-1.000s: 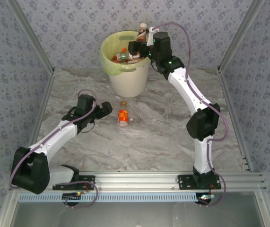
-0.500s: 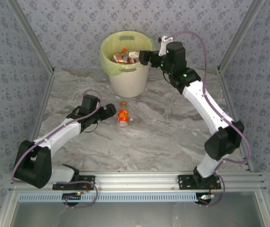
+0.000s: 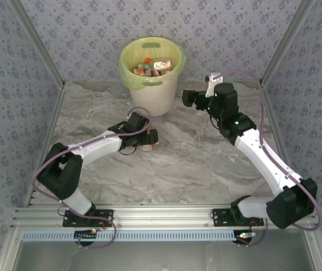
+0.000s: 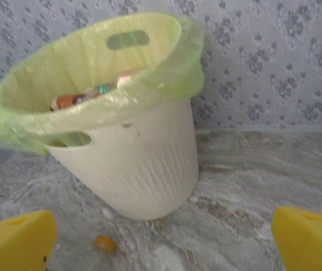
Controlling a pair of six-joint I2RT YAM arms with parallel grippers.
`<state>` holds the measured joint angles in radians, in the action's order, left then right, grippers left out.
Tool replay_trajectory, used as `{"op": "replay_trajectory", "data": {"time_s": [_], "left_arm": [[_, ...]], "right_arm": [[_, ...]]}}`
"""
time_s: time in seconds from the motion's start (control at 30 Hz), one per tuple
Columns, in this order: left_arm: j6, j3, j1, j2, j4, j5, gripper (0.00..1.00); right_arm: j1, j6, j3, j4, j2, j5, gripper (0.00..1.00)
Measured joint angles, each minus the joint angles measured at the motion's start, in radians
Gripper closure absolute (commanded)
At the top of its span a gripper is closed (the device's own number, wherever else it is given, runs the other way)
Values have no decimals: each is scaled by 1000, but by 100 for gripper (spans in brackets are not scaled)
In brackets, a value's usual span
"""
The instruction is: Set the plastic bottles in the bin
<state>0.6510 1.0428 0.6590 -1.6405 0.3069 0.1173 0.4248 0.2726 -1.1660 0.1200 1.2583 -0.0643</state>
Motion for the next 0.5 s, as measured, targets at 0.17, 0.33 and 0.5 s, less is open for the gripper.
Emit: {"op": "replay_trajectory", "data": {"time_s": [0.17, 0.33, 0.5], "left_arm": [[-32, 77, 29, -103, 64, 55, 1], [-68, 125, 40, -179, 111, 113, 1], [-88, 141, 55, -220, 128, 158, 6]], "right_arm": [[-4, 12, 67, 3, -39, -50, 0], [-5, 26, 71, 4, -50, -84, 0], [-5, 31, 92, 3, -79, -106, 0]]}}
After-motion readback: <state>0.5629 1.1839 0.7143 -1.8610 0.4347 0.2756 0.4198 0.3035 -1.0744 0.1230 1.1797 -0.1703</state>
